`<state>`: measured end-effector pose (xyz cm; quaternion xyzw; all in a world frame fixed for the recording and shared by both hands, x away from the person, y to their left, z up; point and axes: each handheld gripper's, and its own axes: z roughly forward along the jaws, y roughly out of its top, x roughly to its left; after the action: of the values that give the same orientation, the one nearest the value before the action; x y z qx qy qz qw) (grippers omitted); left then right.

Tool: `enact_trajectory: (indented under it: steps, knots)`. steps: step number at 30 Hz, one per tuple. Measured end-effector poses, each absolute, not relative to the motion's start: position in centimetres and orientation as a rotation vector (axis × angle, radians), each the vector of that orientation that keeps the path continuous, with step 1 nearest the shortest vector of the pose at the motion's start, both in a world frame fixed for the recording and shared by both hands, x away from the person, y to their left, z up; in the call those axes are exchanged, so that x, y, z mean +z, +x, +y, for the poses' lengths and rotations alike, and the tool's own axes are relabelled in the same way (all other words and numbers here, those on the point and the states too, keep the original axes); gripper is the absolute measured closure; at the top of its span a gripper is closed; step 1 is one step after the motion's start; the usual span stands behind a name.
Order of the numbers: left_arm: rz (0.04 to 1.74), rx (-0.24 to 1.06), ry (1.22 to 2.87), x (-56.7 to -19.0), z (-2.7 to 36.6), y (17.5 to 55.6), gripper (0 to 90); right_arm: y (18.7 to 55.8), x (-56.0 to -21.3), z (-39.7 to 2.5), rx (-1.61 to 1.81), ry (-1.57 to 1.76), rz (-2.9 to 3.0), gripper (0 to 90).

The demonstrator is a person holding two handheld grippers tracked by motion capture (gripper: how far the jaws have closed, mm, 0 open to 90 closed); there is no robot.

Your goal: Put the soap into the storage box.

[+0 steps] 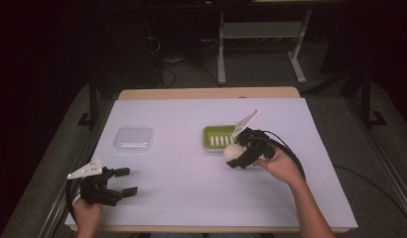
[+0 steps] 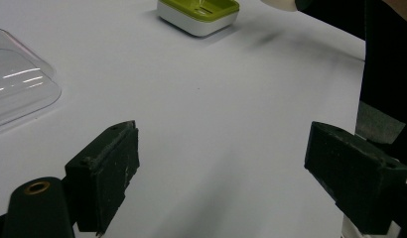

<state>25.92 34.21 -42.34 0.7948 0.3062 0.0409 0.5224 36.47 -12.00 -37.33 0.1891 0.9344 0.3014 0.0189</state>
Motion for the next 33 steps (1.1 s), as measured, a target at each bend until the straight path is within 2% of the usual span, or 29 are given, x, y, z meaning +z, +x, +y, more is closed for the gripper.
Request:
enact_trajectory:
  steps: [33]
  knots:
    - [0.739, 0.101, 1.889, -42.3, 34.3, 25.9, 13.1, 39.6, -34.9, -9.2, 0.929, 0.533, 2.894, 24.1]
